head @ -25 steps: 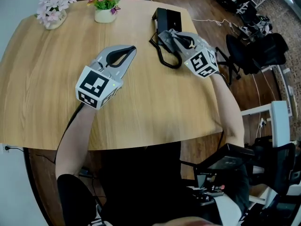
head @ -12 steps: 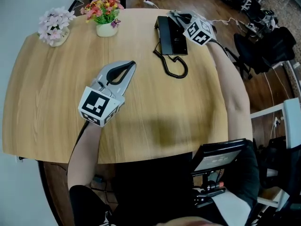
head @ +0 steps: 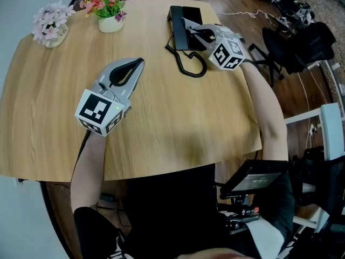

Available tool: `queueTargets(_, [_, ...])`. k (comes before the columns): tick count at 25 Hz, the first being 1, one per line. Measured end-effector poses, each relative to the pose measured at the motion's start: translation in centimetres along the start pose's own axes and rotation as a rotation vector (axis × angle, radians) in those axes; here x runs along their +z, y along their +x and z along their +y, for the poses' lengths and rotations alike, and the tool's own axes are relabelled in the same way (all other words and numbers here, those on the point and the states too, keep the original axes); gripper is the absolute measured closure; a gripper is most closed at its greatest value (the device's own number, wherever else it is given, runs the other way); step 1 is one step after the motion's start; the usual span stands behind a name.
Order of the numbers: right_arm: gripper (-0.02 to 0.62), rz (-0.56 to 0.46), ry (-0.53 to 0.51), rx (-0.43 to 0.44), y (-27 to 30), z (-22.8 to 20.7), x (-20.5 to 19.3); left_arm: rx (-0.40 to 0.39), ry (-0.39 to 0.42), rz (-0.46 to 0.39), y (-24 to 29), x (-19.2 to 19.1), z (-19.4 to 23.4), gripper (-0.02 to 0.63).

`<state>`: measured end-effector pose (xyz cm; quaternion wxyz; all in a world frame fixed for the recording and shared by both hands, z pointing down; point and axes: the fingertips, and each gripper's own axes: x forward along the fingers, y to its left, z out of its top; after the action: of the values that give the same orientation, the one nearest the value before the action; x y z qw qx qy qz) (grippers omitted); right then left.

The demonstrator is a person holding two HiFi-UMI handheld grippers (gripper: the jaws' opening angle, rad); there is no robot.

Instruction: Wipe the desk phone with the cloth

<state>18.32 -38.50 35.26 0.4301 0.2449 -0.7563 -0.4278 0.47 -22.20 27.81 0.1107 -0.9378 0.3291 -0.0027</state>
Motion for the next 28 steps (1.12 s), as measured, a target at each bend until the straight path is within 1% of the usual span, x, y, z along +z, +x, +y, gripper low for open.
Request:
queueTargets(4, [0.580,-0.028,-0.070,0.078,-2.1,4.2,1.7,0.013,-0.017,-0.006,-0.1,0.0,0.3,0.603])
queueTargets(7, [0.581,-0.047,-0.128,0.181,-3.9,7.5,2.4,0.012,-0.024,-0.007,-0.1,0.0,0.4,0.603])
queueTargets(8, [0.578,-0.058,-0.126,0.210,-4.5,8.0,2.6,0.009,-0.024,-0.006,-0.1,0.0,0.4,0.603])
queueTargets(9, [0.578,-0.077,-0.103,0.223,-4.9,7.8,2.9,0.005,-0.022,-0.005,-0.1,0.0,0.3,0.603])
queueTargets(10, [0.578,-0.098,-0.064,0.212,-5.1,6.8,3.1,0.002,-0.019,-0.004,-0.1,0.0,0.2,0.603])
queueTargets(11, [0.578,-0.116,-0.017,0.177,-4.9,5.1,3.1,0.000,-0.017,-0.003,-0.1,0.0,0.1,0.603])
queueTargets(13, [0.578,-0.111,0.085,0.062,-3.7,0.3,2.0,-0.001,-0.017,-0.003,0.0,0.0,0.0,0.603])
queueTargets(14, [0.578,-0.090,0.128,-0.001,-2.8,-2.1,1.2,-0.001,-0.017,-0.003,0.0,0.0,0.0,0.603])
queueTargets(16, [0.578,-0.034,0.182,-0.106,-0.7,-6.0,-0.7,-0.001,-0.020,-0.004,0.1,-0.1,0.0,0.603])
queueTargets(19, [0.578,0.042,0.243,-0.198,2.7,-9.5,-2.7,-0.003,-0.023,-0.006,0.1,-0.2,-0.1,0.603])
queueTargets(21, [0.578,0.104,0.249,-0.208,4.4,-10.2,-4.1,-0.006,-0.019,-0.008,0.2,-0.2,-0.3,0.603])
queueTargets(23, [0.578,0.141,0.223,-0.178,4.9,-9.4,-4.8,-0.010,-0.013,-0.008,0.2,0.0,-0.4,0.603])
queueTargets(25, [0.578,0.138,0.178,-0.144,4.1,-7.9,-4.4,-0.014,-0.006,-0.006,0.2,0.1,-0.4,0.603])
queueTargets(28, [0.578,0.088,0.081,-0.076,1.9,-4.0,-2.5,-0.019,-0.001,-0.003,0.1,0.2,-0.4,0.603])
